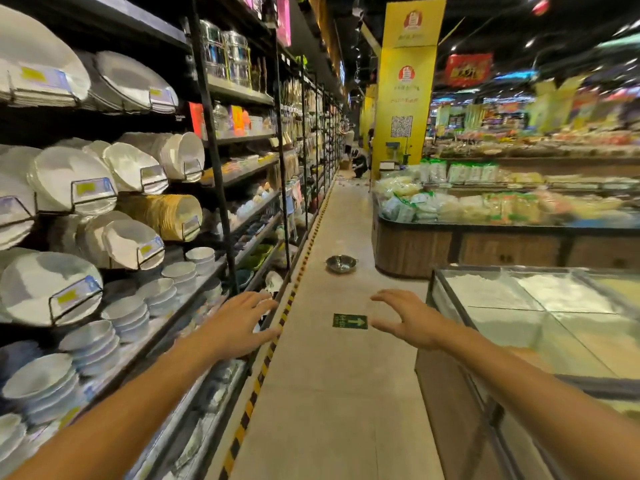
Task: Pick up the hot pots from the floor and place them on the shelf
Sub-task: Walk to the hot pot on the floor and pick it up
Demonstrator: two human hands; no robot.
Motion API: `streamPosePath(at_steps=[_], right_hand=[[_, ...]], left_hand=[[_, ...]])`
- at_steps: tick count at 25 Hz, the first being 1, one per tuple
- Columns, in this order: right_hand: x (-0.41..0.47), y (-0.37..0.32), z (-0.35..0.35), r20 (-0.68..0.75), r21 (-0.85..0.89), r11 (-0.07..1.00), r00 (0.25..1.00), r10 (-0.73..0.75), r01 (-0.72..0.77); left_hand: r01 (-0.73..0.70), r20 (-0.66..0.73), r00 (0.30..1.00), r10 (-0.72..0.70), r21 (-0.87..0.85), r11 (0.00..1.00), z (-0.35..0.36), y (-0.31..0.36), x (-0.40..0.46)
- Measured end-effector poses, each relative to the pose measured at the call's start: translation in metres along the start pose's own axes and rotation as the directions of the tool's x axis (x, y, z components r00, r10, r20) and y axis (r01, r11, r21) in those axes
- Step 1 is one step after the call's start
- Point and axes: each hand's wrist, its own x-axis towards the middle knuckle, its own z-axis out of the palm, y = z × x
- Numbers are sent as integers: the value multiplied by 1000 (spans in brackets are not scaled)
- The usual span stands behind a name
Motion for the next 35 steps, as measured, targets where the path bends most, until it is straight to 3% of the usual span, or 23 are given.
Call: streamPosePath(at_steps=[6,13,20,31,35], right_hand=[[135,141,7,-68,26,994,992,109,-107],[362,263,1,-42,67,992,993,114,-111],[579,360,49,11,88,993,996,84,-85],[854,556,80,70,107,956,961,268,-274],[966,650,91,81,133,950,958,275,-284]], left_hand=[[-81,13,997,81,-25,996,37,-18,225],[-29,-14,999,29,-58,998,51,-86,451],[-7,-3,1000,7,-37,999,112,-166,672],[-135,100,984,147,-118,984,195,-241,1052],[-133,87,987,138,-54,990,232,-254,1193]])
